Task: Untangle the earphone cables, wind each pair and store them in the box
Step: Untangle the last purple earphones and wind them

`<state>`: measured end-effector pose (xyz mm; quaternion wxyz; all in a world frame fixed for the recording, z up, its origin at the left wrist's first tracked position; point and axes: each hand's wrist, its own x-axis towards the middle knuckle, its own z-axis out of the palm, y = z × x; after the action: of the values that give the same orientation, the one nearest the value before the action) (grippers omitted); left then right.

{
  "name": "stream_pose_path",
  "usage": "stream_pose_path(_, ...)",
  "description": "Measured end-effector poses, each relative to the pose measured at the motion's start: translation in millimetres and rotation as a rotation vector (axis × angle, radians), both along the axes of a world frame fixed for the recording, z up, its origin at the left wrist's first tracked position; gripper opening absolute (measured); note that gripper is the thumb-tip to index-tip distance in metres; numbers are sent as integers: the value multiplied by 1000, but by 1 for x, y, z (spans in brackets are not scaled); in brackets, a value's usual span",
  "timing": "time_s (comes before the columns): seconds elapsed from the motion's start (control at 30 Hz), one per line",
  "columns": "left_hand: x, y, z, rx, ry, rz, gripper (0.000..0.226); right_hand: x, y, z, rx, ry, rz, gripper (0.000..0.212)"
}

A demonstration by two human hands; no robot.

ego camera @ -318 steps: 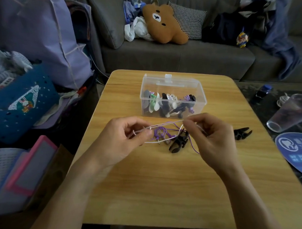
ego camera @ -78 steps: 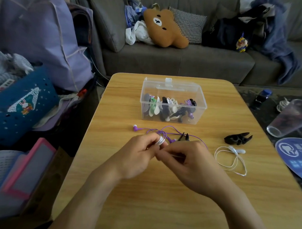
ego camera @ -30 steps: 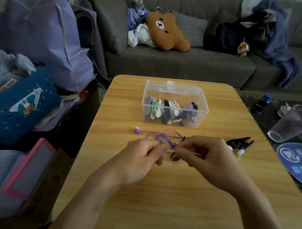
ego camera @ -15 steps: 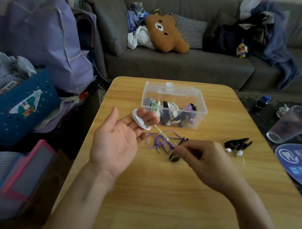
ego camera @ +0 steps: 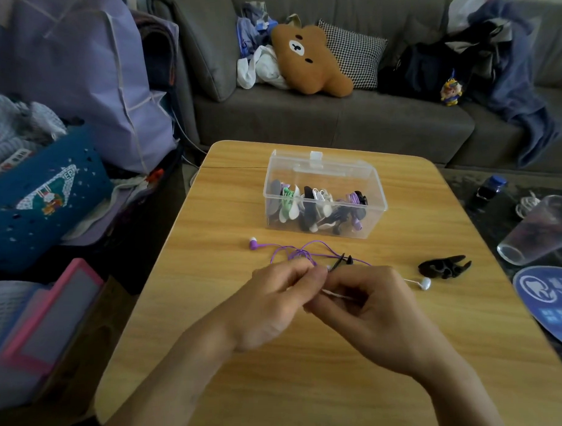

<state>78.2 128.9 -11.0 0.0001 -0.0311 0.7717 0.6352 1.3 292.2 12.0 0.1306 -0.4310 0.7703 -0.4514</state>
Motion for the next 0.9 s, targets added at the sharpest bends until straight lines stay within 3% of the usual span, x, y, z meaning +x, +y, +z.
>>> stream_pose_path(0.17,-1,-2,12,22,54,-41,50,-11,10,4,-108,-44,-116,22)
stream_pose_path(0.33,-4,-6,12,180,119,18,54,-14,12,10,-139,-108,-138,15)
stream_pose_path(0.4,-6,-5,14,356,114,91,52,-14,12,10,-113,-122,-148,15)
stream_pose_path(0.53,-10,-7,20,974,59,193,47,-13,10,8,-25,-64,-188,22)
stream_pose_path(0.6,-11,-11,22,1110,130,199,42,-10,8,5,13,-15,-188,27)
stream_pose_path(0.7,-12,-14,18,989,175,231,33,-5,2,-2,72,82,-153,31)
stream_pose_path(0.9,-5,-5,5,232,206,237,37,9,-6,0,98,74,-20,35)
